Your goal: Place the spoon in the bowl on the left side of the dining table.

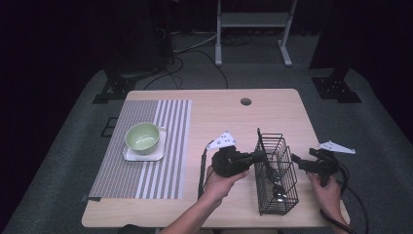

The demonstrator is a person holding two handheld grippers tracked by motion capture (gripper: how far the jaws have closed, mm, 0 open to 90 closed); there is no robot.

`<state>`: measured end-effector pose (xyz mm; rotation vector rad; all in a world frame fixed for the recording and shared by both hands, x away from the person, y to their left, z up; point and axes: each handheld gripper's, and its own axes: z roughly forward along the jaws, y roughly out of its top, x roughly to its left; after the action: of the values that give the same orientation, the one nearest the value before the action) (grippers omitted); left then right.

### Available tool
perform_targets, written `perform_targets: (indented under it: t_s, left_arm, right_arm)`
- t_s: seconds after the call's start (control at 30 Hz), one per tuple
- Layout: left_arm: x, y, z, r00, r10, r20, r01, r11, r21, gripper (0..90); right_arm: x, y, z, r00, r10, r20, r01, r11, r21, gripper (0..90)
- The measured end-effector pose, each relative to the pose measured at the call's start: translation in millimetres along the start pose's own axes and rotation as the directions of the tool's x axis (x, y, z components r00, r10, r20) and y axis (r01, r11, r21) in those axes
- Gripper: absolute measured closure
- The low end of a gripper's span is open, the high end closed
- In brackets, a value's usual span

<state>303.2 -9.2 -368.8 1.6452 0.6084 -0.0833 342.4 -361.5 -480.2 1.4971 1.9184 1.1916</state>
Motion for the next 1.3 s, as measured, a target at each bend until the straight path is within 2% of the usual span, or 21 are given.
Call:
perform_targets:
  t_s: [0.27,0.53,0.7,0.77,0.97,1.3]
  left_arm:
    - [-1.4,5.9,-4.8,1.0000,-0.005,0.008,0.005,1.0000,-0.008,89.5]
    - [-0.6,9.1,-7.8,0.9992,-0.030,0.028,0.030,0.9994,-0.019,89.5]
    - [-2.8,13.7,-10.0,0.9992,-0.019,0.035,0.020,0.9995,-0.025,89.5]
    - [-3.4,15.2,-10.7,0.9985,-0.033,0.043,0.035,0.9987,-0.036,89.5]
    - [-5.2,21.5,-13.4,0.9977,-0.045,0.050,0.047,0.9978,-0.046,89.5]
    - [-5.6,29.3,-18.6,0.9953,-0.082,0.051,0.085,0.9942,-0.066,89.5]
  right_arm:
    - [-0.1,0.0,0.1,1.0000,0.000,0.003,0.000,1.000,0.002,12.3]
    - [-0.2,-0.1,0.2,1.0000,0.000,0.006,0.000,1.000,0.003,12.3]
    - [-0.2,-0.1,0.4,1.0000,-0.001,0.007,0.001,1.000,0.004,12.3]
    - [-0.2,-0.1,0.3,1.0000,0.000,0.008,0.000,1.000,0.005,12.3]
    - [-0.1,-0.1,0.7,1.0000,-0.001,0.007,0.001,1.000,0.007,12.3]
    - [0.0,-0.1,0.9,1.0000,-0.001,0.008,0.001,1.000,0.011,12.3]
